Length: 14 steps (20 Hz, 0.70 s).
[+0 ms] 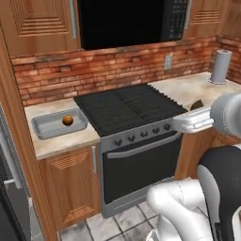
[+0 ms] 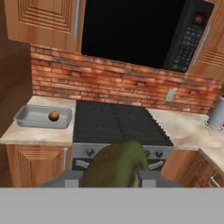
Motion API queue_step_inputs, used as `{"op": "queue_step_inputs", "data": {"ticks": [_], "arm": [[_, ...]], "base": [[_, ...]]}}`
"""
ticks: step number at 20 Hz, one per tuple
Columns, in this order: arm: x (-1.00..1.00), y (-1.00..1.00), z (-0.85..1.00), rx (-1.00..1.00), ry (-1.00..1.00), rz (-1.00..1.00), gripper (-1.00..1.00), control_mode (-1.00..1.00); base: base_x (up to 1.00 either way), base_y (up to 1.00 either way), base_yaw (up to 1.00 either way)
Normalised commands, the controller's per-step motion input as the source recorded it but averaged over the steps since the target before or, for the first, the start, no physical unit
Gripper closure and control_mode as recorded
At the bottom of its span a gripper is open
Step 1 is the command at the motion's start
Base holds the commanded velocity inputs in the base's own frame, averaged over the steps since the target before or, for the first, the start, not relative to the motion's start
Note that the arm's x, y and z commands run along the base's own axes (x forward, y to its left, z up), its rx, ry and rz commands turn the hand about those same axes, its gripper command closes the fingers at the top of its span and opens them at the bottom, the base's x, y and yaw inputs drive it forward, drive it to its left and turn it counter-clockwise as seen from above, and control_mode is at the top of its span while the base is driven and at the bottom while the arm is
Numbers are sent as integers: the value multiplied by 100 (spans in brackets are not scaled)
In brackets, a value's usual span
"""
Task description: Pick the kiwi and orange from the fridge and place them inside the tupperware on the counter.
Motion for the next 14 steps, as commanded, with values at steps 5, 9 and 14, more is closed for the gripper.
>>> {"op": "queue_step_inputs", "data": {"ticks": [5, 9, 14], "arm": [[0, 0, 0, 0, 0, 0, 100, 100], [0, 0, 0, 0, 0, 0, 100, 100], [0, 0, 0, 0, 0, 0, 100, 100]], "base": [[93, 6, 33], [70, 25, 24], [70, 26, 19]]}}
